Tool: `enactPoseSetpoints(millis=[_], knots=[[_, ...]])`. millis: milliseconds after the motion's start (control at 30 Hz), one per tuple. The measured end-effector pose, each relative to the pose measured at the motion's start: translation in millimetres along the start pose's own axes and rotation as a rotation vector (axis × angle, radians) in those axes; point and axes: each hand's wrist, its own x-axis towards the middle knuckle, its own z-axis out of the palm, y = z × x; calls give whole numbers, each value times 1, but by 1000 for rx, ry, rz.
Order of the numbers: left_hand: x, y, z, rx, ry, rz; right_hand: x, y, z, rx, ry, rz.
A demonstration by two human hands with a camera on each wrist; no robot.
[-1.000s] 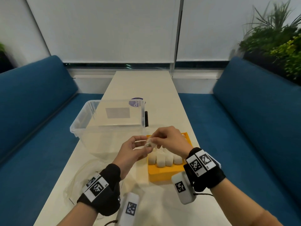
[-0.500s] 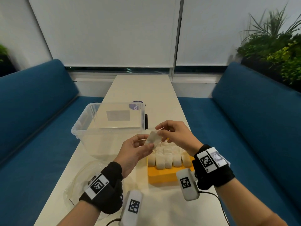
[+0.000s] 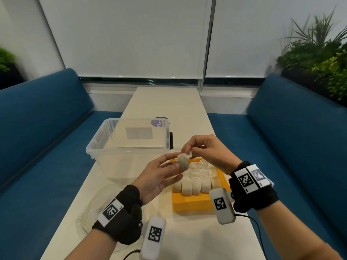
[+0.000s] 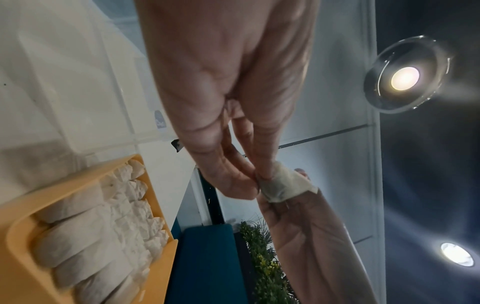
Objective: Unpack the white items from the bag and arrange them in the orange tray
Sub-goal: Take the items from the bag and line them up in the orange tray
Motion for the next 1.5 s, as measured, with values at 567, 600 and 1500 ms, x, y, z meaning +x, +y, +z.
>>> enactPoseSetpoints(millis=[567,600,1500], knots=[[6,-13,-14,254,226,159,15,14,-1,-346,64,-27],[6,-14,-15,252,232,140,16,15,0,-374,62,-27],[-52,-26,-94,255,559,8,78,121,70,-973,-360,351]])
